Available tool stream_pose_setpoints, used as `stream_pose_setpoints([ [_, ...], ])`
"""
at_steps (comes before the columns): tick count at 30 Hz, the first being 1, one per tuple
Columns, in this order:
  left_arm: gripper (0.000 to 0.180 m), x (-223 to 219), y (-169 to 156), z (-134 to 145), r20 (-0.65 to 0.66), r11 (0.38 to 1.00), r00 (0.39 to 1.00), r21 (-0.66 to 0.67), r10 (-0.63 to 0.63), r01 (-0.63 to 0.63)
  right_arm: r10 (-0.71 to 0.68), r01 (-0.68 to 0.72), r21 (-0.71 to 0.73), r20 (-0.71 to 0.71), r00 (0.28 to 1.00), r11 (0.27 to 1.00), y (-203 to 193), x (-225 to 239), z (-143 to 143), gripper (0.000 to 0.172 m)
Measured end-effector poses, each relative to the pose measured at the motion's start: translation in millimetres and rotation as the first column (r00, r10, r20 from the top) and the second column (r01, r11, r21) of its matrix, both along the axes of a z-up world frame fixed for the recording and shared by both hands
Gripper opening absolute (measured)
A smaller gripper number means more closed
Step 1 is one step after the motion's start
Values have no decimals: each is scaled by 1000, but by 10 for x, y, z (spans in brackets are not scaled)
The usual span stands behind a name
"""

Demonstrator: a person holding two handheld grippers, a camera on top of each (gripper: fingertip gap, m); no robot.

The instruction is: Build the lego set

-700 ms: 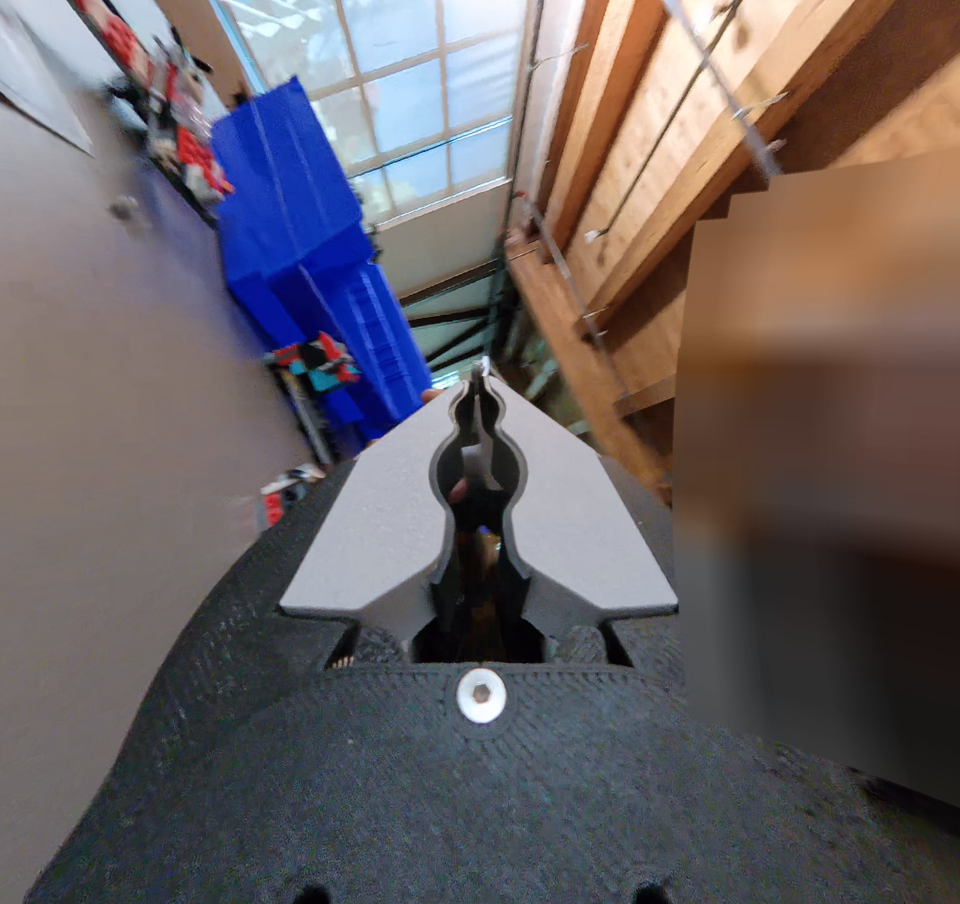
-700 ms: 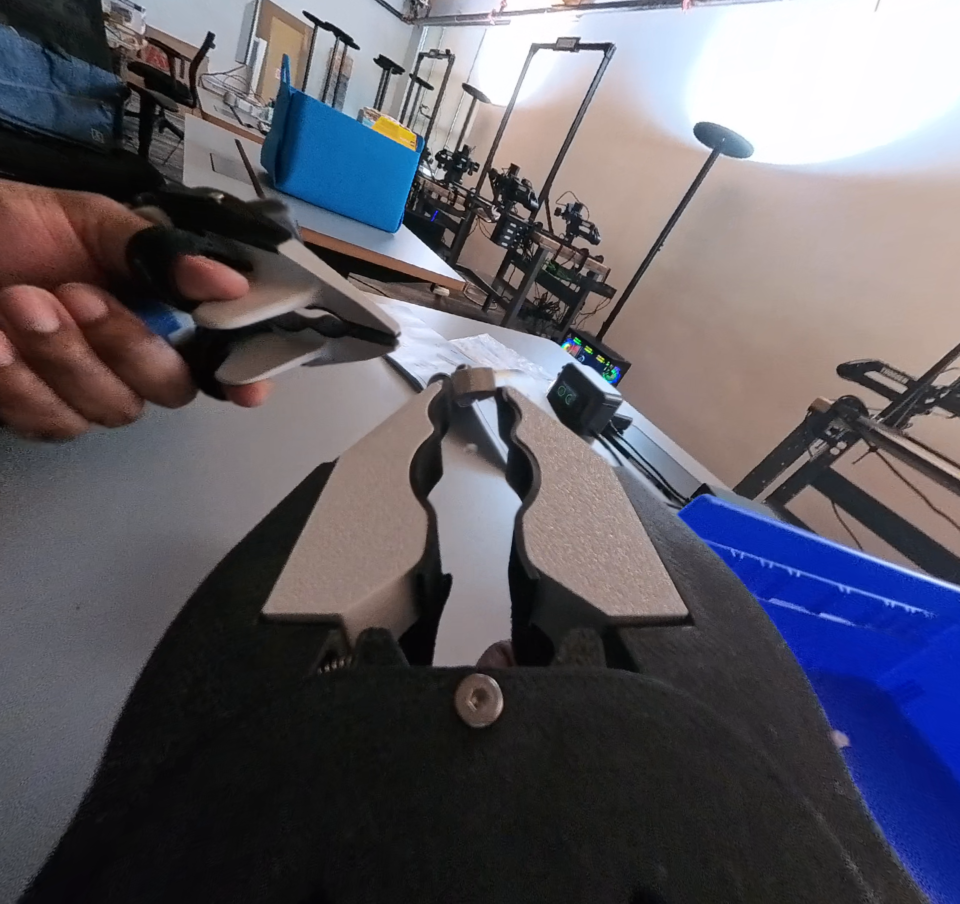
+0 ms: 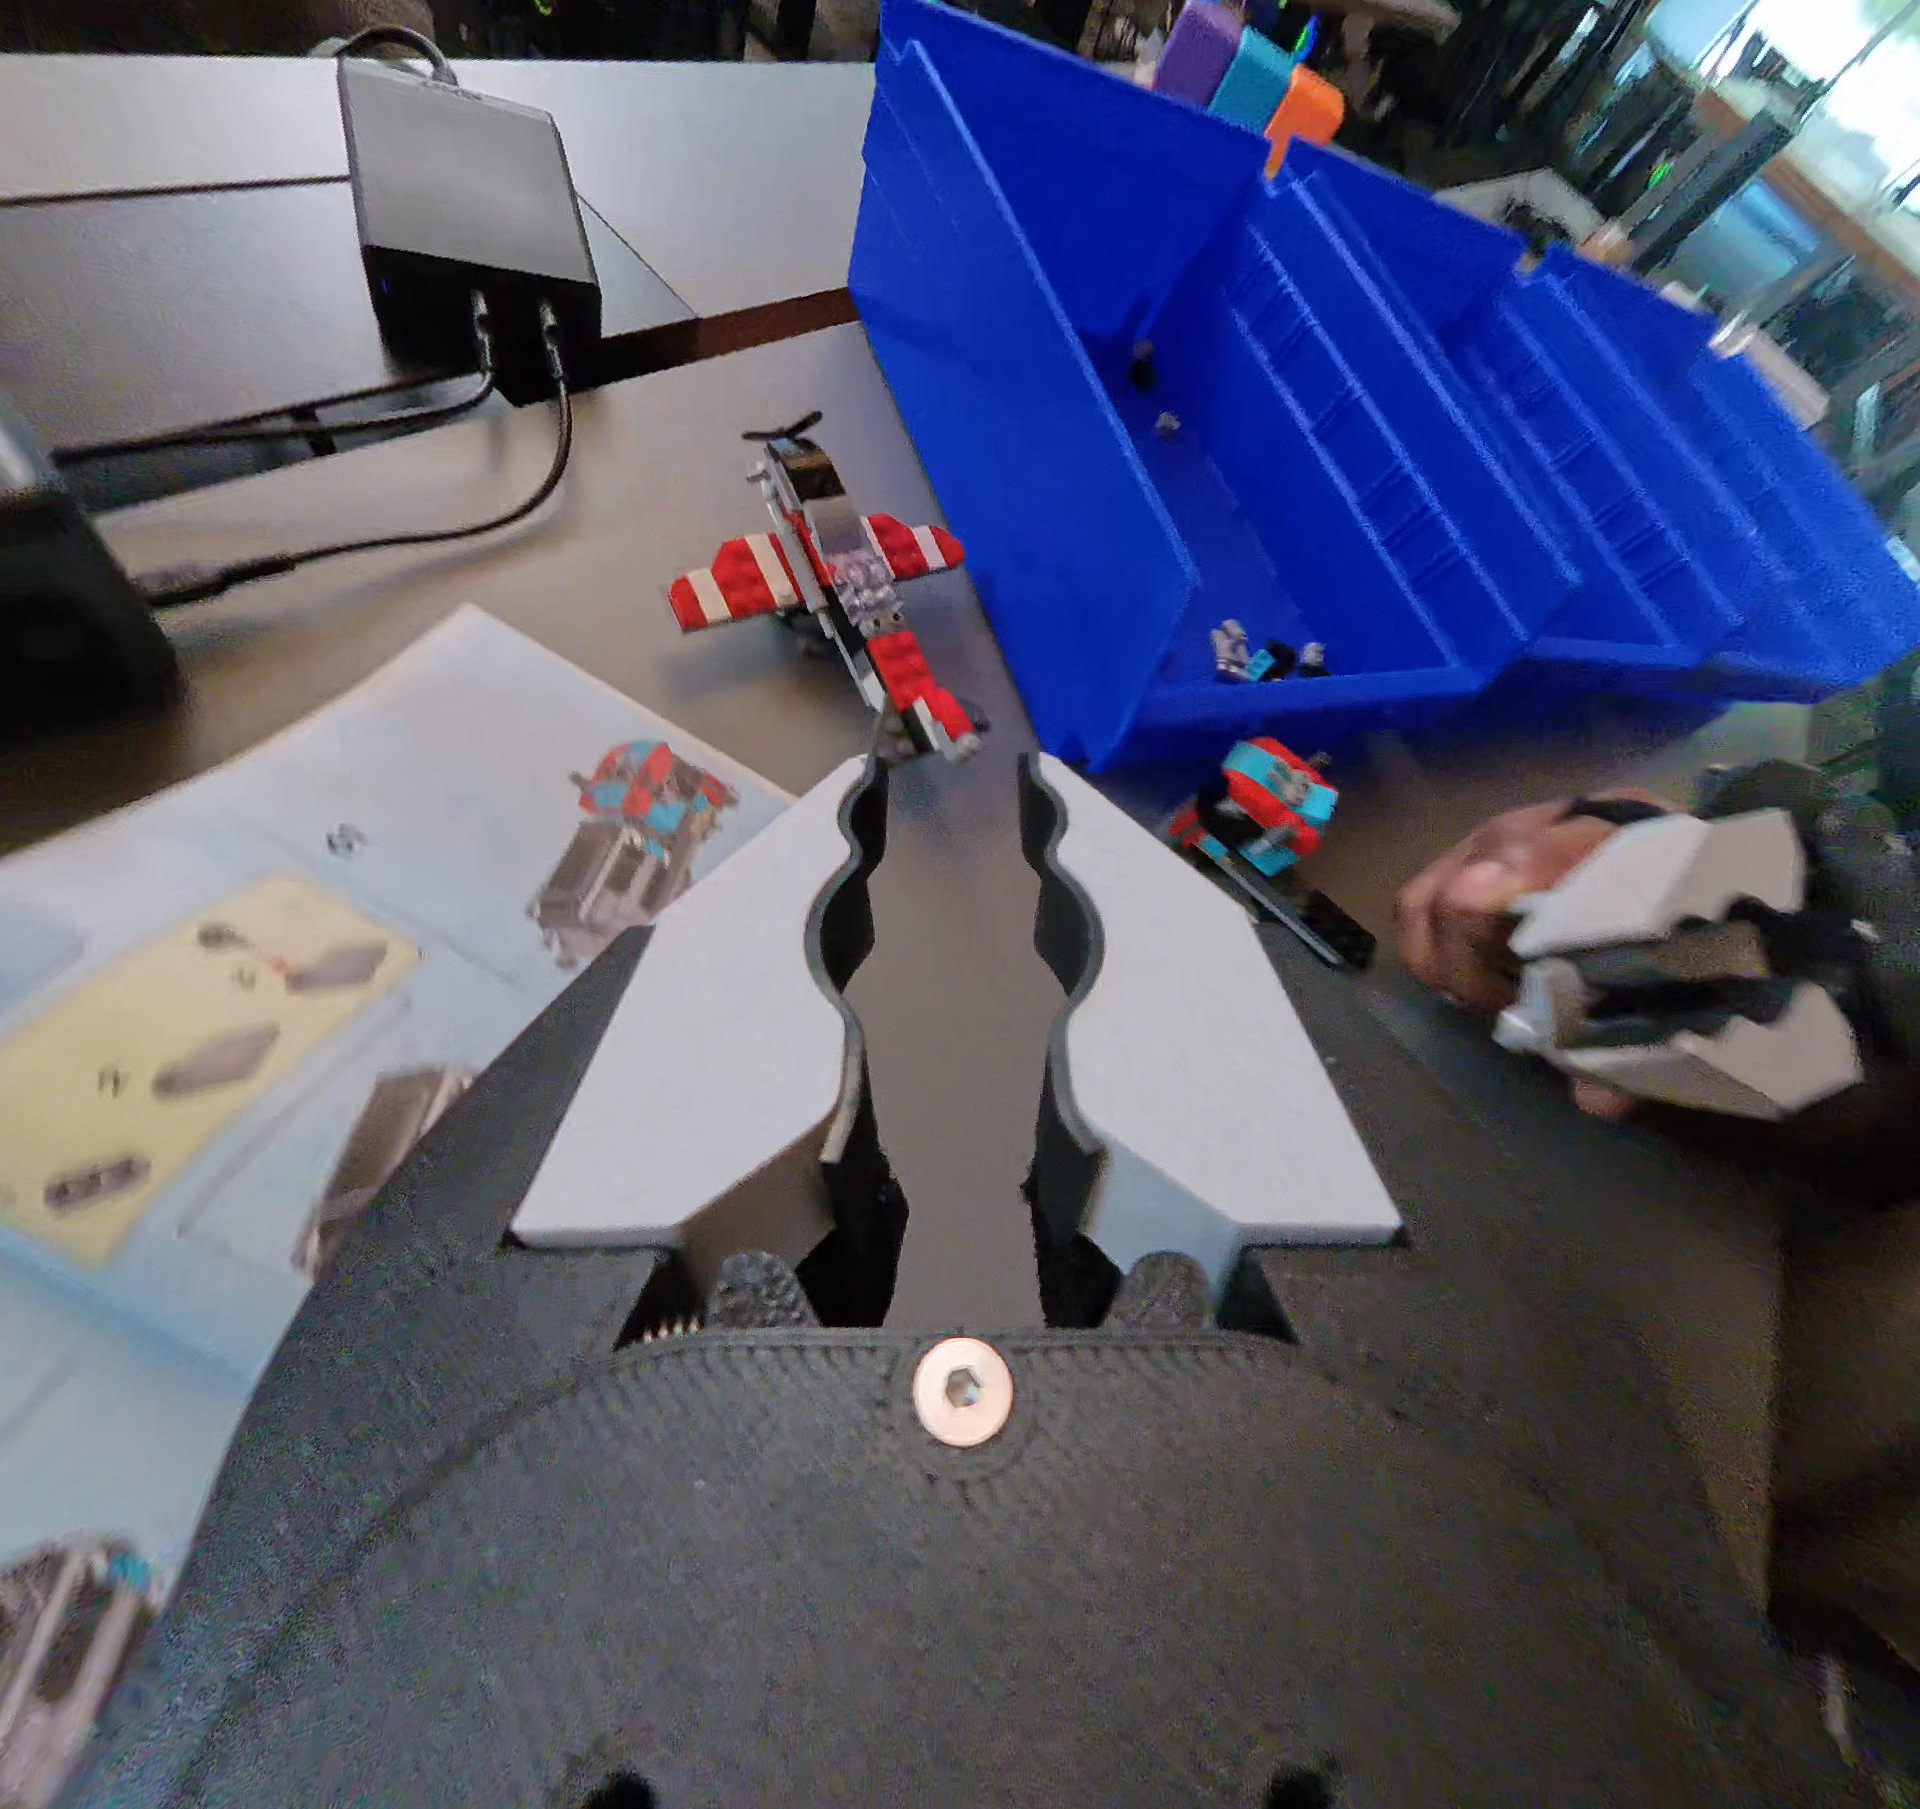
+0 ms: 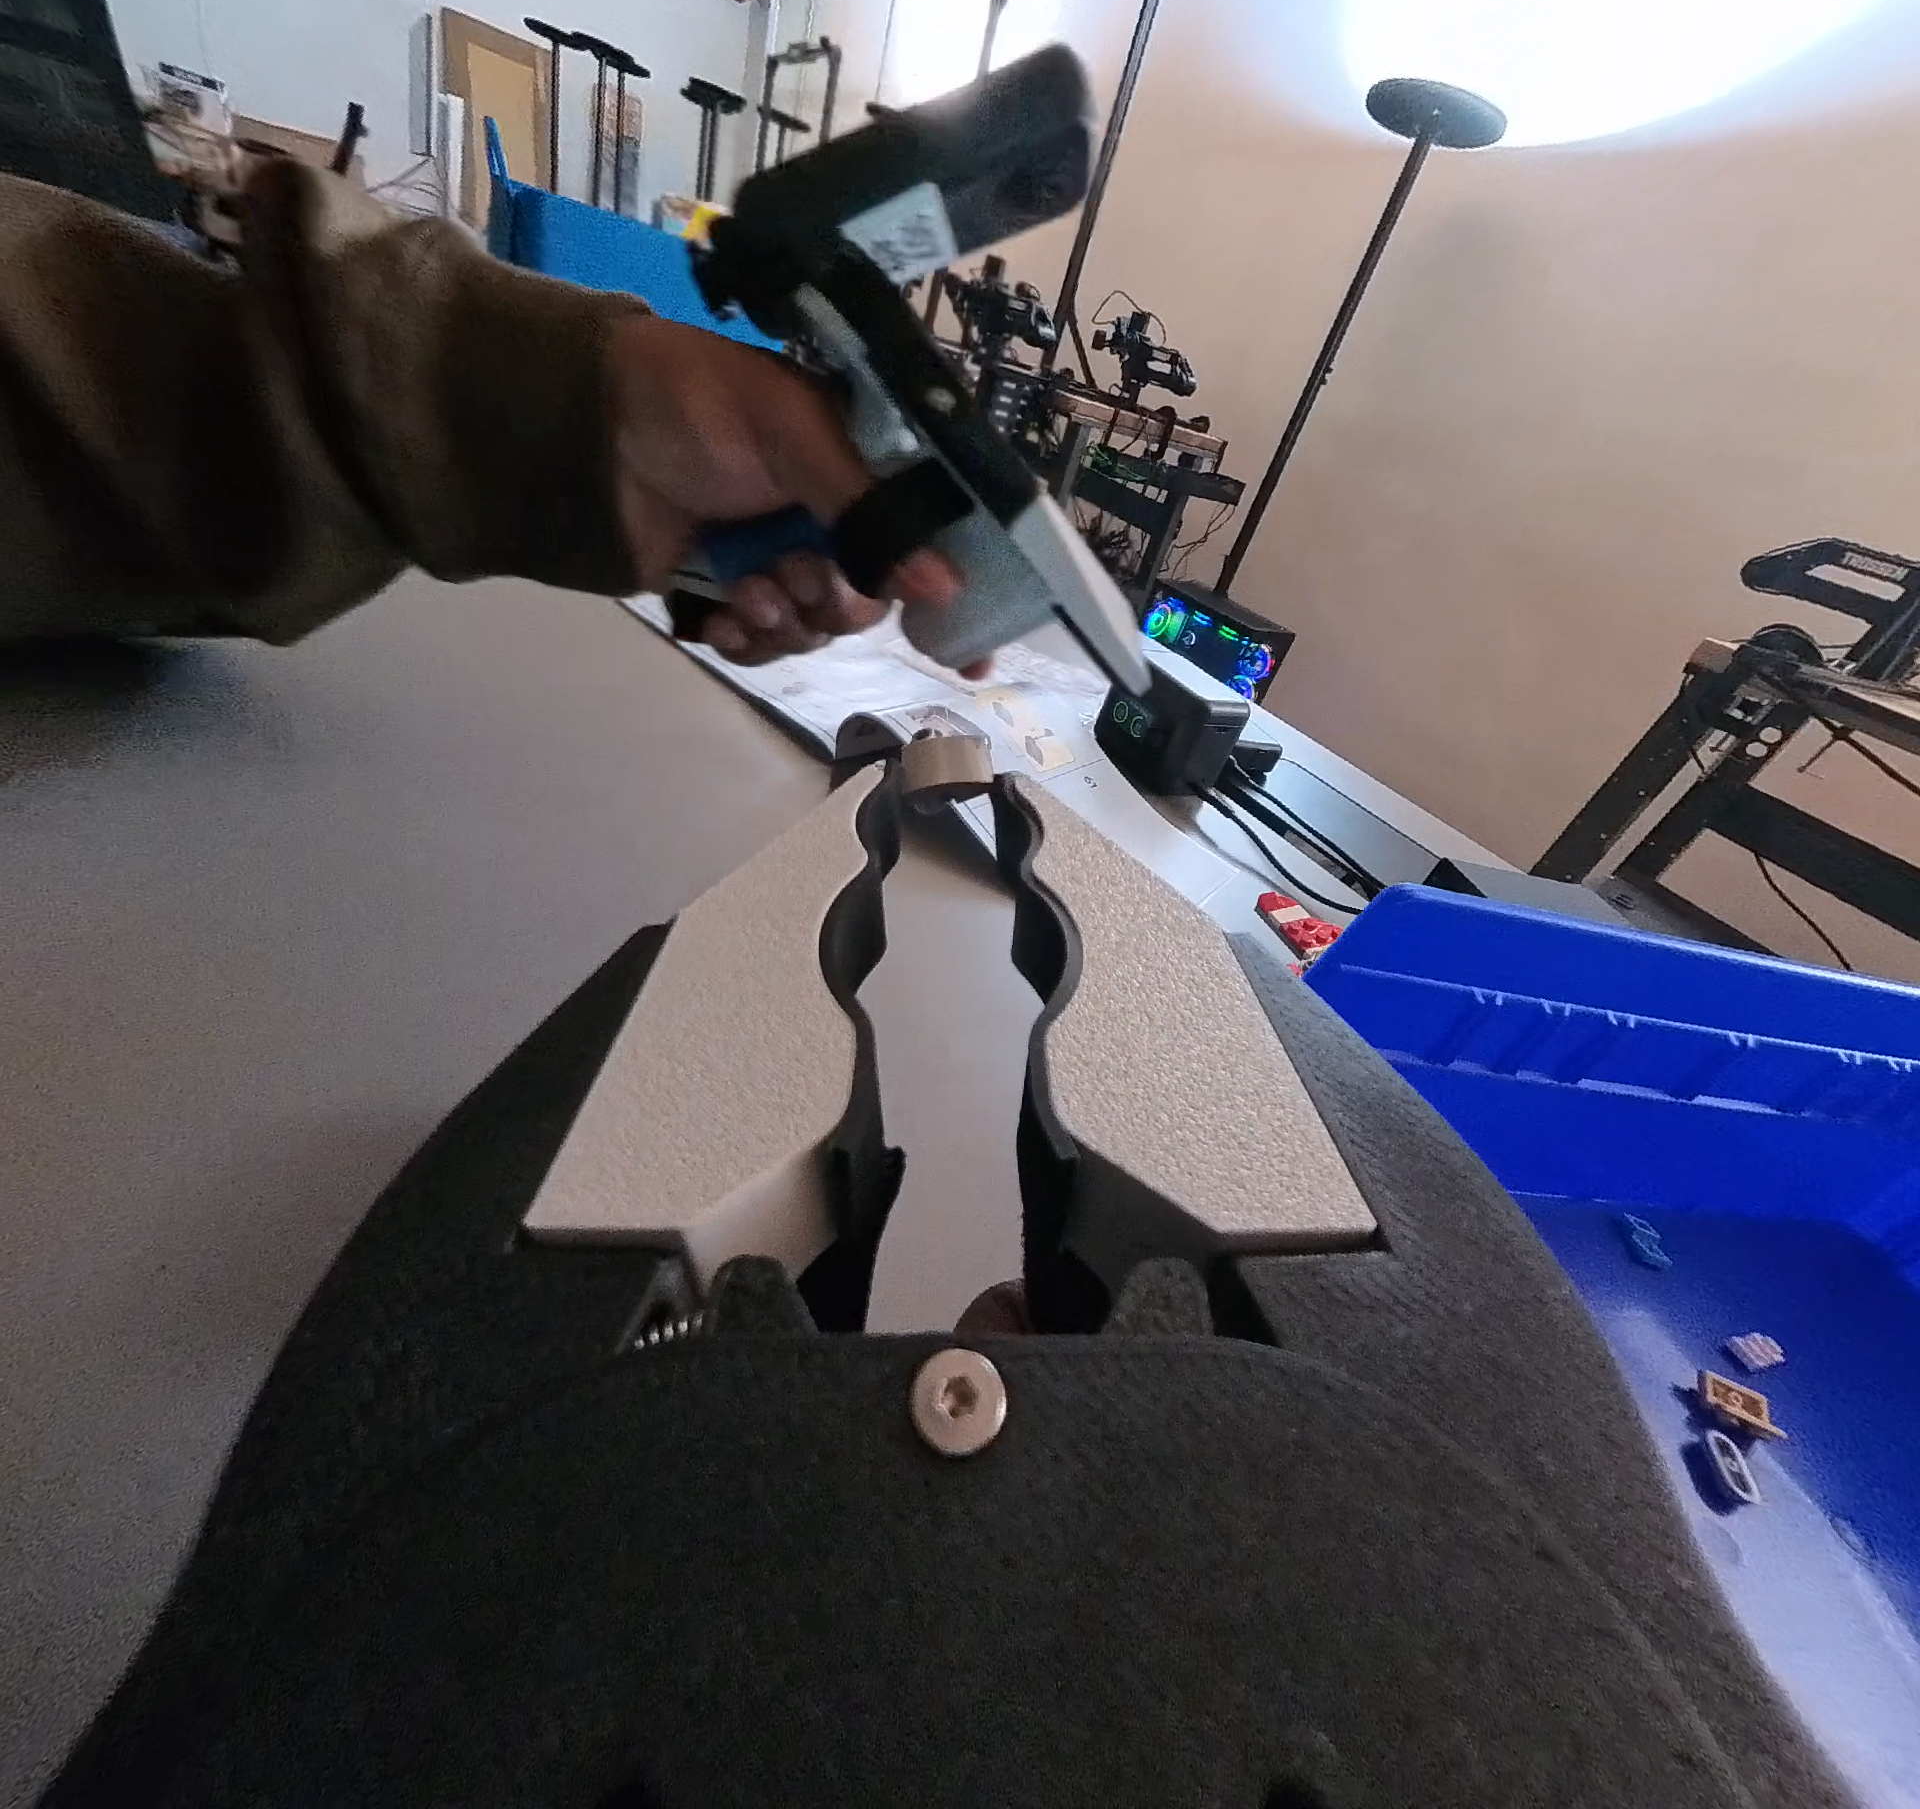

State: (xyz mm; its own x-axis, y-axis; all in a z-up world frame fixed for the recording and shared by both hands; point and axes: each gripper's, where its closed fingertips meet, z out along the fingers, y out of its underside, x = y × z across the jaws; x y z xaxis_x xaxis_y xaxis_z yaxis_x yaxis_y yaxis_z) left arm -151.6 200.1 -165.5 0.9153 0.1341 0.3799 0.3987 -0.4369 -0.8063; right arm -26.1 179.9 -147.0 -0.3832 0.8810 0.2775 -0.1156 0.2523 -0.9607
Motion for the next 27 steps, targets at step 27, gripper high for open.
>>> stream_pose_setpoints([
  [27, 36, -102, 948, -833, -153, 932, 988, -359, -12, -44, 22, -20, -40, 38, 999, 999, 272, 188, -50, 18],
])
